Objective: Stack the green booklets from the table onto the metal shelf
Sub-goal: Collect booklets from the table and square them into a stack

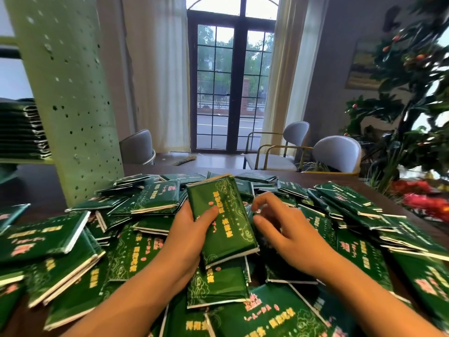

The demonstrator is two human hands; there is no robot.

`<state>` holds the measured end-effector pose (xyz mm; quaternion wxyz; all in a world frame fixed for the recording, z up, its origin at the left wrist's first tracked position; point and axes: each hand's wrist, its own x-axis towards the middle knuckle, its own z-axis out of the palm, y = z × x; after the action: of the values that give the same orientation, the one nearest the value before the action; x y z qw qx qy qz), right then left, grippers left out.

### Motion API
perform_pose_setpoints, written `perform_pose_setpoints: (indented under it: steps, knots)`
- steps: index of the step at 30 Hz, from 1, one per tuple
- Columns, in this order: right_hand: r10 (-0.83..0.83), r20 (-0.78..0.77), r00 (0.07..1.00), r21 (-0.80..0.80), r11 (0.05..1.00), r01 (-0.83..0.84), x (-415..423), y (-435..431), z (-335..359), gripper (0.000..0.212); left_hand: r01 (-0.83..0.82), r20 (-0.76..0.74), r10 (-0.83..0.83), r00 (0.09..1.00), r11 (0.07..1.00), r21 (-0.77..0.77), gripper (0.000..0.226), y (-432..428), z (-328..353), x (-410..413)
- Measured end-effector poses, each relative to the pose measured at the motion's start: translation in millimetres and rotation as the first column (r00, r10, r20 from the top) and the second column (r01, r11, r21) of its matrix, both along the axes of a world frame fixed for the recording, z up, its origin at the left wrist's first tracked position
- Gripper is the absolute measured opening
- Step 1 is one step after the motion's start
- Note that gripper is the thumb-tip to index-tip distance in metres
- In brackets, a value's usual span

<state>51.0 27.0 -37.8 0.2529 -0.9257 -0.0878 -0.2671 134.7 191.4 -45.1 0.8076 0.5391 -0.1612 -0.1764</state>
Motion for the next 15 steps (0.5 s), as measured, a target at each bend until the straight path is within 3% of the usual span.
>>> perform_pose_setpoints:
  steps: [2, 5, 10, 13, 15]
  knots:
    - [-0.16, -0.044, 0.986, -0.13, 0.98, 0.153, -0.9, -6.6, 4.4, 0.017, -0.016, -0.048, 0.015, 0.999, 0.999, -0.032, 0.018, 1.1, 2.5, 0.7]
    - [-0.392, -0.077, 0.917, -0.37, 0.865, 0.339, -4.8, -17.7, 12.6, 0.035, -0.02, -0.104, 0.013, 0.994, 0.997, -0.071, 0.014, 1.9, 5.8, 0.1]
    - [-0.642, -0.15, 0.752, -0.657, 0.633, 0.41, -7.9, -32.2, 18.0, 0.066, -0.004, -0.129, -0.004, 0.992, 0.998, -0.06, 0.014, 1.7, 7.8, -1.7]
    - [-0.634, -0.176, 0.753, -0.645, 0.652, 0.398, -8.7, -36.7, 19.0, 0.072, -0.012, -0.132, 0.005, 0.991, 0.998, -0.054, 0.013, 1.6, 8.9, -2.6]
    - [-0.576, -0.31, 0.756, -0.583, 0.744, 0.328, -9.8, -37.6, 18.0, 0.076, -0.011, -0.138, 0.004, 0.99, 0.999, -0.052, 0.011, 1.0, 9.1, -3.6]
